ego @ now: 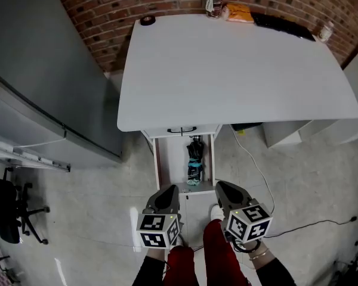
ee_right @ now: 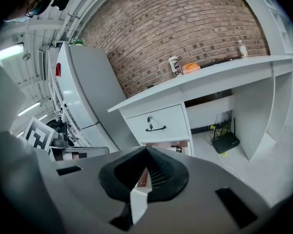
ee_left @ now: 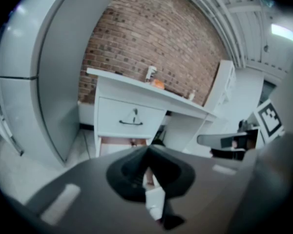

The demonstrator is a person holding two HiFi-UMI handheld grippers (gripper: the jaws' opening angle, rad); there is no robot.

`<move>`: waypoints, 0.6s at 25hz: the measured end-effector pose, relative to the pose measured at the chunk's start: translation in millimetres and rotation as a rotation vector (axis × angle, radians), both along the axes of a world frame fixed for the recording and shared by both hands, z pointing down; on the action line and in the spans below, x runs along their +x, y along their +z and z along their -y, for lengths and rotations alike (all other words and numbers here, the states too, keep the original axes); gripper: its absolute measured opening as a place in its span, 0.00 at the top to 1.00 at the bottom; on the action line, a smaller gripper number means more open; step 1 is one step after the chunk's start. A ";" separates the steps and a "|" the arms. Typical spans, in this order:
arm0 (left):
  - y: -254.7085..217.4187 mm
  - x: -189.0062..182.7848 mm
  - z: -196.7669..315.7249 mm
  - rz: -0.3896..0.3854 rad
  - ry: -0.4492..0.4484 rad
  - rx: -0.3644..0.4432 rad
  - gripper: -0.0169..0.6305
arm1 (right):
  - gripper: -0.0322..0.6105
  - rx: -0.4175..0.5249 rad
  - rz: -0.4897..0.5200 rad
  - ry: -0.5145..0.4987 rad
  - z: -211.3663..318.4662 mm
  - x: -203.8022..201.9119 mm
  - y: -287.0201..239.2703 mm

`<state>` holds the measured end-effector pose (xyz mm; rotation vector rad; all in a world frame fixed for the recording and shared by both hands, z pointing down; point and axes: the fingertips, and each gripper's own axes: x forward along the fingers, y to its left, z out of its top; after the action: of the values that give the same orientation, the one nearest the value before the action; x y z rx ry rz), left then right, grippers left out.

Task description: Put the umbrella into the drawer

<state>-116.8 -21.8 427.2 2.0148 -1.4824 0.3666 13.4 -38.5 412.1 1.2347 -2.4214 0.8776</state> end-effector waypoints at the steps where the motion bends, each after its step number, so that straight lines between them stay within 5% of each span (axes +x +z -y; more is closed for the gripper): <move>1: -6.8 -1.0 -2.2 -0.003 0.000 0.007 0.97 | 0.95 0.007 0.009 -0.002 -1.3 0.0 -6.6; 15: -95.6 -10.8 -20.8 0.031 -0.007 0.122 0.97 | 0.95 0.165 0.032 -0.086 -19.4 -8.5 -95.5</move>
<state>-127.6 -1.0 331.6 2.1075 -1.5641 0.3121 4.9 -19.1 316.6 1.1685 -2.5955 0.6897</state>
